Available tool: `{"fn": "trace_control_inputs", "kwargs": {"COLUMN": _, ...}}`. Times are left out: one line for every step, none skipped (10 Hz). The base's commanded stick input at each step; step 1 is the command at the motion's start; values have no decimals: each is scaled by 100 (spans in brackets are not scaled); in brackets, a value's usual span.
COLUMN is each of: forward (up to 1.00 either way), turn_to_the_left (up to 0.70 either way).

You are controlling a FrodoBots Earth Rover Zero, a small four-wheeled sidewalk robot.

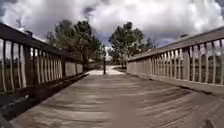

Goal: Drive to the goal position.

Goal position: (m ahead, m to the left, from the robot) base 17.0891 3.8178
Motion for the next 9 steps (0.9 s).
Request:
{"fn": "trace_control_inputs", "kwargs": {"forward": 85, "turn_to_the_left": 0}}
{"fn": "trace_control_inputs", "kwargs": {"forward": 85, "turn_to_the_left": 0}}
{"fn": "trace_control_inputs", "kwargs": {"forward": 85, "turn_to_the_left": 0}}
{"fn": "trace_control_inputs", "kwargs": {"forward": 85, "turn_to_the_left": 0}}
{"fn": "trace_control_inputs", "kwargs": {"forward": 85, "turn_to_the_left": 0}}
{"fn": "trace_control_inputs", "kwargs": {"forward": 85, "turn_to_the_left": 0}}
{"fn": "trace_control_inputs", "kwargs": {"forward": 85, "turn_to_the_left": 0}}
{"fn": "trace_control_inputs", "kwargs": {"forward": 85, "turn_to_the_left": 0}}
{"fn": "trace_control_inputs", "kwargs": {"forward": 85, "turn_to_the_left": 0}}
